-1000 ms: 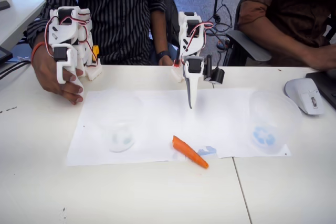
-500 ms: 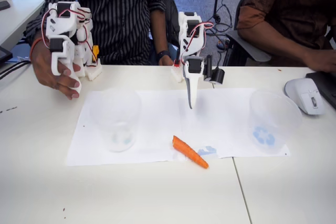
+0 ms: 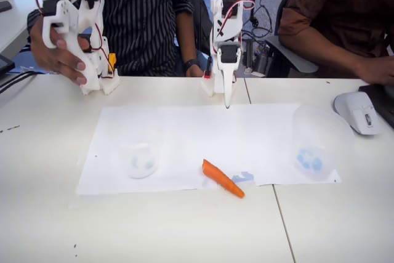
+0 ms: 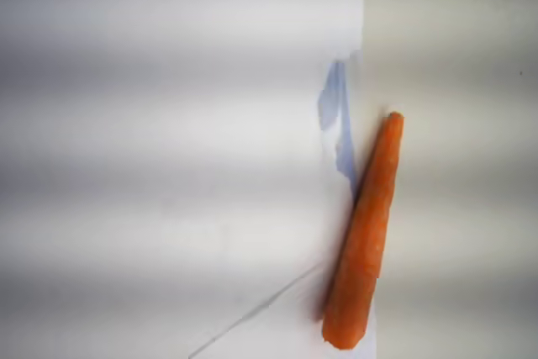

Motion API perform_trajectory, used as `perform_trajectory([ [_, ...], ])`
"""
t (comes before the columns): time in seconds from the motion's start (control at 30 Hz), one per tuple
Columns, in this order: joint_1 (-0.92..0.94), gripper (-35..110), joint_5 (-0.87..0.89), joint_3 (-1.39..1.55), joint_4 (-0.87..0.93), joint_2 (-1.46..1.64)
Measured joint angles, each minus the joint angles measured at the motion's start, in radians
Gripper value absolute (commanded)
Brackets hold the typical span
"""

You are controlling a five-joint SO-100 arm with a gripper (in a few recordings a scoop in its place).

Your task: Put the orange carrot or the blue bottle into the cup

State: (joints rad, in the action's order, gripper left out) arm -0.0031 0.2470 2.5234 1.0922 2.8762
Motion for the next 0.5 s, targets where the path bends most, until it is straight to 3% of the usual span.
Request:
perform_trajectory([
  [0.5,0.0,14,0.19,-0.4,0.006,-0.37],
])
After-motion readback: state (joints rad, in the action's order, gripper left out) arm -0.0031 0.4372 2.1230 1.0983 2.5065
